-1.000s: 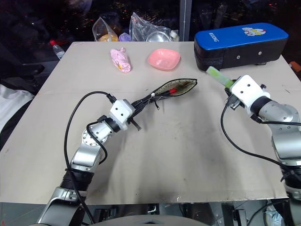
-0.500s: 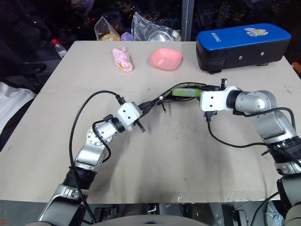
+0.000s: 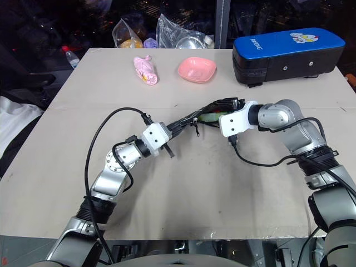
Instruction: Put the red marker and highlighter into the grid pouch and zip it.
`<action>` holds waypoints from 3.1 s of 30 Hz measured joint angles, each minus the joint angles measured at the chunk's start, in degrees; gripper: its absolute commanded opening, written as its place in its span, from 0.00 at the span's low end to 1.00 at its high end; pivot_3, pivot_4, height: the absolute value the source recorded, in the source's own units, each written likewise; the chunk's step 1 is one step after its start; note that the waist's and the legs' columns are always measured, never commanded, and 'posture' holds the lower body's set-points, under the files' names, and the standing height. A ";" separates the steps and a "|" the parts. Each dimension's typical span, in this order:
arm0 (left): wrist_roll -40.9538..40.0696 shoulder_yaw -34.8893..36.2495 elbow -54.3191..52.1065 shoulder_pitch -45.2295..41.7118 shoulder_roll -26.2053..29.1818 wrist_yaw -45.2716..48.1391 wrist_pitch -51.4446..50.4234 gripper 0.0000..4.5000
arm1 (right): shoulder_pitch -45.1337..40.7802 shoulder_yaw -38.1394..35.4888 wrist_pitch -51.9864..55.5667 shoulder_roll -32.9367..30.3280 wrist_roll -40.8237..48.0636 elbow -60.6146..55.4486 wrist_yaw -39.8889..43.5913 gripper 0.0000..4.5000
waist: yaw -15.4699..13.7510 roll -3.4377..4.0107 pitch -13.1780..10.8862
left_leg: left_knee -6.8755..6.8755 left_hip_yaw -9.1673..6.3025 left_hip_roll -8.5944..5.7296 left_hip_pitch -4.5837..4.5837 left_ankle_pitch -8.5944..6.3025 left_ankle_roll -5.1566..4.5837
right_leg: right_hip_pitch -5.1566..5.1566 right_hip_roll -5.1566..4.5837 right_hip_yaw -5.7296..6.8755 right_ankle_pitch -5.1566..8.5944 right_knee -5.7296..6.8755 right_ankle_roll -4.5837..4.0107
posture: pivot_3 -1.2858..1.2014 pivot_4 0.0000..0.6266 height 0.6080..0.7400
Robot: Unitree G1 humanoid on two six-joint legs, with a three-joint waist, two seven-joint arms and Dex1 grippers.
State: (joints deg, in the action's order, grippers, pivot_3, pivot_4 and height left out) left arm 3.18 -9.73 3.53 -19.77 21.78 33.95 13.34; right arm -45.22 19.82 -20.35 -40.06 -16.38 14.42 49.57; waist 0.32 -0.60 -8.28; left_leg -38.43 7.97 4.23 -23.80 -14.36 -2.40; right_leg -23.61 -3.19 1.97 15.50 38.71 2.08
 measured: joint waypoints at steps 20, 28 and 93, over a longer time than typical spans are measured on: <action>-1.52 0.16 0.81 -0.42 -1.91 1.19 -1.69 0.00 | 25.27 -24.66 87.76 14.46 54.03 -46.23 -17.05 0.99 | 0.12 -0.03 0.02 | 0.01 -0.39 -0.02 -0.02 -0.11 -0.19 | 0.03 -0.08 0.08 -0.01 0.11 -0.03 | 0.52 0.24 1.00; -1.57 0.07 0.86 -0.42 -1.80 2.48 -1.97 0.00 | 22.07 -20.47 86.92 24.25 50.43 -39.26 -27.13 0.99 | 0.27 -0.03 0.02 | 0.02 -0.40 -0.04 -0.06 -0.02 -0.04 | 0.01 0.00 0.10 0.00 0.06 -0.01 | 0.52 0.24 1.00; -3.33 1.10 -1.99 4.36 2.06 3.46 -2.80 0.48 | 30.52 -32.72 70.86 8.07 49.57 -28.97 -19.06 0.83 | 0.10 -0.03 0.02 | 0.16 -0.42 -0.02 -0.09 -0.15 -0.24 | 0.01 -0.02 0.12 0.00 -0.20 0.00 | 0.52 0.24 1.00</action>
State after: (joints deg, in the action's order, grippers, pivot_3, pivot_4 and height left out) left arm -0.15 -8.63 1.54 -15.41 23.84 37.41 10.54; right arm -14.71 -12.90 50.51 -31.99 33.19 -14.55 30.51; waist 0.42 -0.63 -8.27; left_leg -38.27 7.55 4.21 -23.89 -14.51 -2.65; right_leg -23.60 -3.21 2.09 15.50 38.52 2.09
